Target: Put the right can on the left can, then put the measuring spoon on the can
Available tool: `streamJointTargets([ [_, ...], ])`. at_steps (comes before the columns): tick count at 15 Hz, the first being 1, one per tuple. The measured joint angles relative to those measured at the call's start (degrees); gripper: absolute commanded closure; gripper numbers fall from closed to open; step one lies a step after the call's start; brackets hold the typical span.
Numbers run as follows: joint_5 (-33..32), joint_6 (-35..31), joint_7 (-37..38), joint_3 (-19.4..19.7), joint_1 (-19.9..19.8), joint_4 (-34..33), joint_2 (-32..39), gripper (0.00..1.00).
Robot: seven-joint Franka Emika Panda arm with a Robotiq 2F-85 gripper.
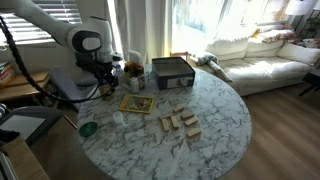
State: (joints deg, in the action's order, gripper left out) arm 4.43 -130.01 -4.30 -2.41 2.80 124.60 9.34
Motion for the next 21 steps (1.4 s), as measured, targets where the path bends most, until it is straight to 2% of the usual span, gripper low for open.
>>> streamJointTargets([
  [6, 0.04, 0.0, 0.61, -0.65, 0.38, -0.52, 0.63, 0.0],
  [9, 0.49, -1.54, 6.61, 0.92, -0.61, -0.53, 1.84, 0.0],
  [15, 1.28, -9.93, 16.42, 5.39, -3.76, 0.24, 6.48, 0.0],
  [21, 4.05, -11.06, 29.32, 7.2, -4.12, 0.65, 8.15, 0.0],
])
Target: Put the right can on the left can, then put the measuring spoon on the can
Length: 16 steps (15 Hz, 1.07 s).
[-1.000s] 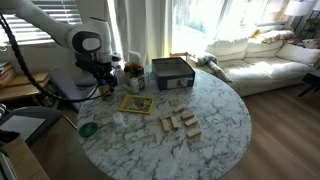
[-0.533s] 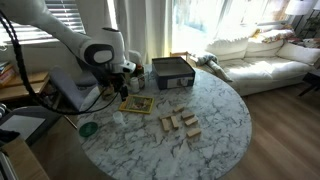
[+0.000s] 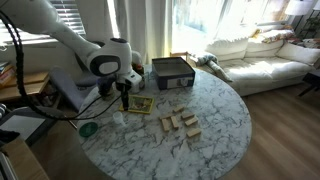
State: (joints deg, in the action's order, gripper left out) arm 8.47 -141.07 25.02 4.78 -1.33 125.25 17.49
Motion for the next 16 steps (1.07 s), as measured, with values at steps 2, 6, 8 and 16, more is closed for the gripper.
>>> streamJointTargets([
  [2, 0.2, 0.0, 1.58, 0.0, 0.19, 0.0, 0.0, 0.0],
  [6, -1.27, -0.8, 5.51, 0.86, 0.88, -0.1, 0.1, 0.0],
  [8, -1.36, -0.92, 8.32, 1.26, 1.38, -0.1, 0.17, 0.0],
  [16, 1.91, -0.03, 11.33, 0.81, 1.89, 0.23, 1.72, 0.0],
])
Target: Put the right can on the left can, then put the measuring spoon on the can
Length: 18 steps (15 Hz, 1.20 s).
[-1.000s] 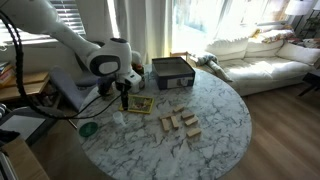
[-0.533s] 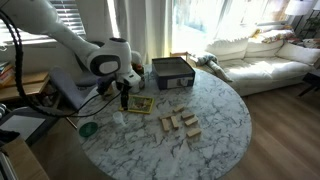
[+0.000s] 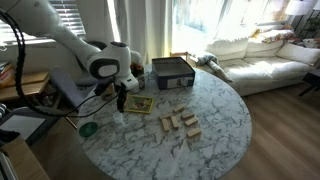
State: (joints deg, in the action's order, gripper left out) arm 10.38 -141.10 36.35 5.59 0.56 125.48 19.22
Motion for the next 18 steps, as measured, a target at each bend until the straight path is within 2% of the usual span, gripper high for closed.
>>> streamJointTargets([
  [3, 2.79, 0.0, -0.12, -0.12, -0.16, 0.35, 0.59, 0.0],
  [4, 3.8, 0.0, -0.19, -0.31, -0.27, 0.46, 0.64, 0.25],
  [5, 4.7, 0.0, -0.22, -0.45, -0.3, 0.53, 0.7, 0.25],
  [8, 6.3, 0.0, -0.22, -0.66, -0.3, 0.61, 1.01, 0.51],
  [14, 6.21, 0.0, -0.24, -0.6, -0.25, 0.62, 2.88, 0.95],
  [15, 6.02, 0.0, -0.27, -0.62, -0.16, 0.6, 3.0, 0.99],
  [18, 4.88, 0.0, -0.66, -0.89, 0.63, 0.32, 2.69, 1.0],
])
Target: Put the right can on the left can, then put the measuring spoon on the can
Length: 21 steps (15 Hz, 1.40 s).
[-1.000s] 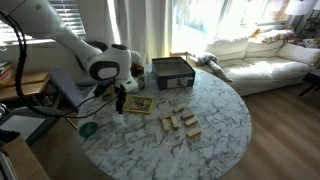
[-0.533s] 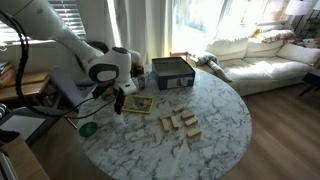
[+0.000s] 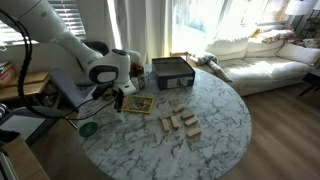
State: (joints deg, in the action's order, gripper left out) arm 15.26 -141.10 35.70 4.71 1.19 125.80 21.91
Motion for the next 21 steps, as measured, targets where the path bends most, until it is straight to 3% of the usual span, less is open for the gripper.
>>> streamJointTargets([
  [4, -4.65, 2.46, -1.9, -0.96, 2.31, -0.67, -3.25, 0.99],
  [12, -11.07, 18.08, -11.26, -6.77, 6.0, -6.69, -13.87, 0.99],
  [21, -11.16, 19.76, -25.79, -11.91, 7.86, -12.83, -11.04, 0.99],
])
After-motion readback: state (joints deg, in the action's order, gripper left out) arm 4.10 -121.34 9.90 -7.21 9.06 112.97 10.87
